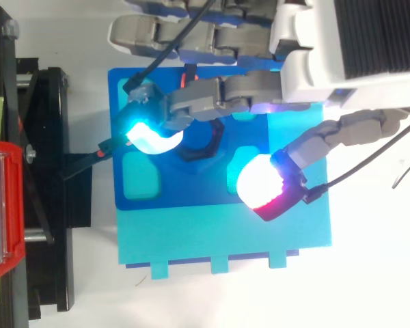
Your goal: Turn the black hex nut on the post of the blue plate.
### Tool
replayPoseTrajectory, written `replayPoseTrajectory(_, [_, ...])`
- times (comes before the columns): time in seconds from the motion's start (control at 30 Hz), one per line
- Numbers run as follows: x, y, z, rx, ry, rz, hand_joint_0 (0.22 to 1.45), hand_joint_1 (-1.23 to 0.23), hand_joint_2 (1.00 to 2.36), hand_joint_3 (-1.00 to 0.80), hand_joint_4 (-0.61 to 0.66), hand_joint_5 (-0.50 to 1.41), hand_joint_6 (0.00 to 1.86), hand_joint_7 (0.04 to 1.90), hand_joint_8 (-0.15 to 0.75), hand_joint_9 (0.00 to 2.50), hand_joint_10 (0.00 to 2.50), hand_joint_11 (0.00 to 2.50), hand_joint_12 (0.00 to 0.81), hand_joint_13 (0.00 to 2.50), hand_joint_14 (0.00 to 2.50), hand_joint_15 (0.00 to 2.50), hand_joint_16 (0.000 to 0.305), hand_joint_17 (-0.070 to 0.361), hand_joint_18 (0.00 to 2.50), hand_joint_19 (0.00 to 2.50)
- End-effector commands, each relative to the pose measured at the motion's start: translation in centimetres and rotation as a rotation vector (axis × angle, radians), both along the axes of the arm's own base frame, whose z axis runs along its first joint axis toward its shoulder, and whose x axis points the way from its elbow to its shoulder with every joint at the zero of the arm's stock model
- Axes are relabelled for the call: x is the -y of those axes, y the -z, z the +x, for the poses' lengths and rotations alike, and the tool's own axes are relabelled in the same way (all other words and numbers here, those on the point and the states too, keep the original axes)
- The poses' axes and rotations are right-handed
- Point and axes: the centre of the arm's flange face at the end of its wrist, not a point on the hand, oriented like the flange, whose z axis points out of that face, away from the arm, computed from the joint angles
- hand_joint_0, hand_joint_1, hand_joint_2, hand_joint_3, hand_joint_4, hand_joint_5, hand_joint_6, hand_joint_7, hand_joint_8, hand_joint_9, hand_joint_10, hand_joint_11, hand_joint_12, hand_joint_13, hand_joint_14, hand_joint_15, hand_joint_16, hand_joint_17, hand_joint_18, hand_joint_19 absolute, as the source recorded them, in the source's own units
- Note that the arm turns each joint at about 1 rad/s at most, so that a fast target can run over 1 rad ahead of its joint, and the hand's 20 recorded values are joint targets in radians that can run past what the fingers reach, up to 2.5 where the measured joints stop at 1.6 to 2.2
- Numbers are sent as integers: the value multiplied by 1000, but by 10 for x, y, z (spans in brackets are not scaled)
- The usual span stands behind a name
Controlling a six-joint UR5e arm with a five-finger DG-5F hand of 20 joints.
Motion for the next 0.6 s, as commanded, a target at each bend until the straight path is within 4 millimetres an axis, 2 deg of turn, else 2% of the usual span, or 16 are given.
replayPoseTrajectory(0.0, [0, 11, 0, 17, 2, 1, 480, -771, 1000, -500, -18, -300, 501, 630, 126, 0, 0, 0, 317, 0, 0, 0, 49, 110, 0, 0])
replayPoseTrajectory(0.13, [0, 14, -1, 20, 7, 0, 484, -745, 1000, -500, -10, -300, 501, 635, 125, 0, 0, 0, 315, 0, 0, 0, 48, 108, 0, 0])
replayPoseTrajectory(0.57, [11, 28, -6, 3, 22, 2, 462, -785, 1000, -500, -5, -300, 501, 638, 134, 0, 0, 0, 320, 0, 0, 0, 50, 112, 0, 0])
